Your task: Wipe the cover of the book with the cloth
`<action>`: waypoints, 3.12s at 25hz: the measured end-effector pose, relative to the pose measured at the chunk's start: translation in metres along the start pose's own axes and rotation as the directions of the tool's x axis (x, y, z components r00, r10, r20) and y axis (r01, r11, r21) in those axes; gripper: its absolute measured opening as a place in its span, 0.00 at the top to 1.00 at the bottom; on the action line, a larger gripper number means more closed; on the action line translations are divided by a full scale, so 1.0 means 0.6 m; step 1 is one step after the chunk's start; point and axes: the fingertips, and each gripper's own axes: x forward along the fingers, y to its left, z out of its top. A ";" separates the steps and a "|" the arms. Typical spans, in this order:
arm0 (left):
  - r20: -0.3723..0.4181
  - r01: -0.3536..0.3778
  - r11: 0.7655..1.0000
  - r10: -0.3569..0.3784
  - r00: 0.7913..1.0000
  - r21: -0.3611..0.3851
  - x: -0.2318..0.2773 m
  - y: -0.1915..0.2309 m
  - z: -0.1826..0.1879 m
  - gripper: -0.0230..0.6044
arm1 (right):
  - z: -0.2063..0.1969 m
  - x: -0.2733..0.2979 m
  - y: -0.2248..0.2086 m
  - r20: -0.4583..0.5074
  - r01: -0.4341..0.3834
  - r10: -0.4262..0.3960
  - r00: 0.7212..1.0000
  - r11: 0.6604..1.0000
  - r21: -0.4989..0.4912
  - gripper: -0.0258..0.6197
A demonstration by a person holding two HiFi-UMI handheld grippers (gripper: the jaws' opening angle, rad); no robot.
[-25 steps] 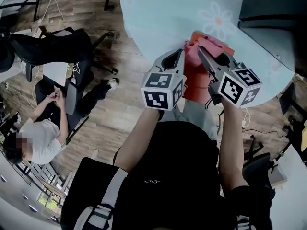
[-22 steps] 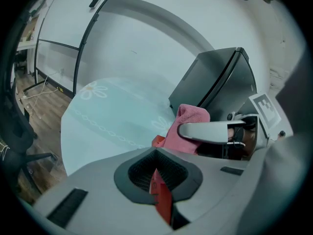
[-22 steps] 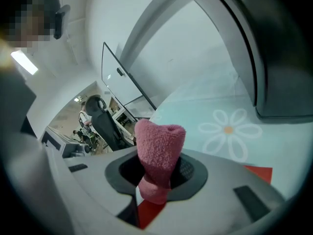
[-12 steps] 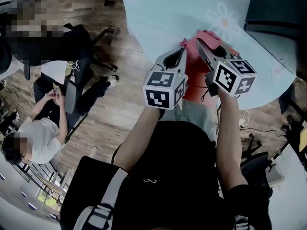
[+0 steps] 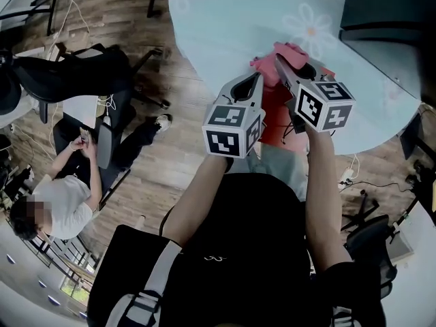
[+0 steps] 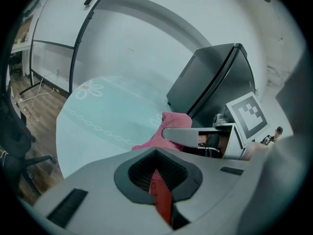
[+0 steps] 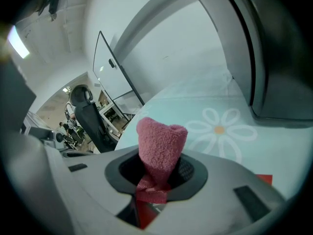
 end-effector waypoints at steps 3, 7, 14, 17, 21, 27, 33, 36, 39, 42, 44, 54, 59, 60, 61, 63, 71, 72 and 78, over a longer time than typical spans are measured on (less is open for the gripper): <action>-0.008 0.009 1.000 -0.009 1.000 0.003 0.005 -0.009 -0.002 0.94 | 0.000 -0.007 -0.009 0.009 0.014 -0.014 1.000 1.000 -0.003 0.80; -0.021 0.025 1.000 -0.024 0.999 0.018 0.011 -0.024 -0.006 0.94 | 0.000 -0.021 -0.025 0.023 0.035 -0.035 0.999 0.999 0.009 0.80; -0.041 0.053 0.998 -0.051 0.998 0.035 0.015 -0.039 -0.015 0.94 | -0.009 -0.045 -0.049 0.040 0.074 -0.075 0.996 0.997 0.021 0.80; -0.052 0.060 0.997 -0.058 0.997 0.041 0.019 -0.047 -0.017 0.94 | -0.012 -0.057 -0.065 0.041 0.091 -0.092 0.995 0.996 0.022 0.80; -0.061 0.071 0.996 -0.068 0.996 0.055 0.022 -0.057 -0.017 0.94 | -0.016 -0.074 -0.083 0.049 0.115 -0.117 0.992 0.993 0.039 0.80; -0.071 0.099 0.992 -0.094 0.993 0.078 0.024 -0.075 -0.018 0.94 | -0.025 -0.099 -0.104 0.057 0.162 -0.165 0.985 0.985 0.054 0.80; -0.082 0.122 0.988 -0.114 0.990 0.095 0.026 -0.088 -0.024 0.94 | -0.033 -0.121 -0.131 0.069 0.195 -0.201 0.977 0.978 0.077 0.80; -0.089 0.134 0.985 -0.125 0.988 0.106 0.026 -0.096 -0.027 0.94 | -0.038 -0.134 -0.143 0.075 0.216 -0.223 0.972 0.972 0.091 0.80; -0.093 0.147 0.982 -0.136 0.986 0.116 0.027 -0.104 -0.025 0.94 | -0.041 -0.146 -0.156 0.086 0.232 -0.243 0.966 0.965 0.119 0.80; -0.096 0.157 0.980 -0.146 0.985 0.122 0.027 -0.108 -0.023 0.94 | -0.046 -0.160 -0.169 0.084 0.261 -0.273 0.958 0.956 0.132 0.80; -0.098 0.165 0.978 -0.153 0.983 0.128 0.028 -0.111 -0.023 0.94 | -0.050 -0.171 -0.179 0.077 0.283 -0.296 0.952 0.948 0.144 0.80; -0.072 0.166 0.976 -0.158 0.985 0.137 0.016 -0.108 -0.006 0.94 | -0.032 -0.226 -0.147 0.136 0.253 -0.289 0.948 0.939 0.235 0.80; -0.040 0.128 0.984 -0.124 0.991 0.120 0.004 -0.088 0.006 0.94 | -0.002 -0.199 -0.075 0.165 0.131 -0.165 0.972 0.972 0.197 0.80; -0.035 0.119 0.986 -0.115 0.993 0.115 0.000 -0.082 0.007 0.94 | 0.000 -0.190 -0.059 0.164 0.105 -0.137 0.977 0.977 0.186 0.80; -0.030 0.109 0.988 -0.106 0.994 0.110 -0.003 -0.074 0.007 0.94 | 0.002 -0.179 -0.041 0.159 0.082 -0.109 0.981 0.982 0.171 0.80; -0.022 0.088 0.991 -0.087 0.996 0.097 -0.010 -0.058 0.007 0.94 | 0.004 -0.156 -0.007 0.143 0.035 -0.056 0.988 0.989 0.142 0.80; -0.014 0.021 0.998 -0.020 1.000 0.053 -0.031 -0.004 -0.007 0.94 | -0.018 -0.085 0.073 0.053 -0.080 0.075 0.996 0.993 0.092 0.80; -0.014 0.015 0.999 -0.015 1.000 0.049 -0.033 0.001 -0.010 0.94 | -0.024 -0.079 0.078 0.040 -0.086 0.083 0.996 0.992 0.091 0.80; -0.029 0.001 0.999 0.000 1.000 0.037 -0.037 0.010 -0.026 0.94 | -0.063 -0.056 0.079 -0.037 -0.093 0.097 0.995 0.991 0.101 0.80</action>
